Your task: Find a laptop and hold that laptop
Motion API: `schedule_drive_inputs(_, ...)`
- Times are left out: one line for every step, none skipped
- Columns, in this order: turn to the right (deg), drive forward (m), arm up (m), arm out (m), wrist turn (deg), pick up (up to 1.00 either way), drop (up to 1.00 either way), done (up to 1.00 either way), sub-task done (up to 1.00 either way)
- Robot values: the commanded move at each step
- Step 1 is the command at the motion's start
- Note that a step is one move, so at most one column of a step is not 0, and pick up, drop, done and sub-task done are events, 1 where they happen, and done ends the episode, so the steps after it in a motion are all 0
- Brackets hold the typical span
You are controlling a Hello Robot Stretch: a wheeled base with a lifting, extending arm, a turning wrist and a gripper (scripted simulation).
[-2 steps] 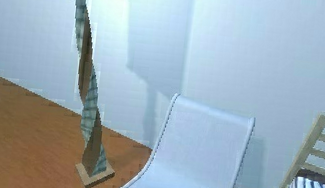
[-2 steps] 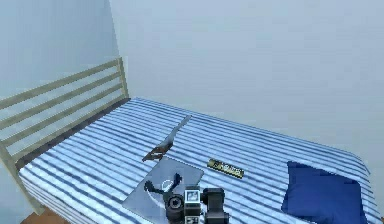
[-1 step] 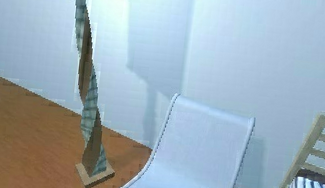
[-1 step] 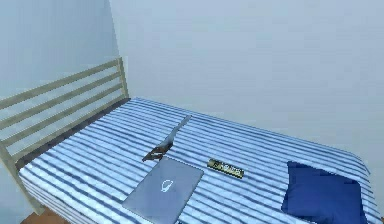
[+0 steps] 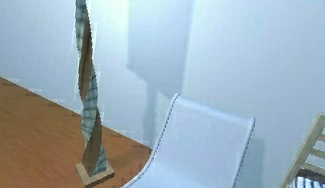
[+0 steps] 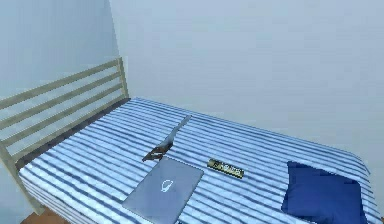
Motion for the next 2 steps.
schedule_drive_inputs(0.0, 0.0, 0.1, 0.0, 0.0, 0.0, 0.0, 0.0, 0.0)
schedule_drive_inputs(0.0, 0.0, 0.0, 0.0, 0.0, 0.0, 0.0, 1.0, 0.0)
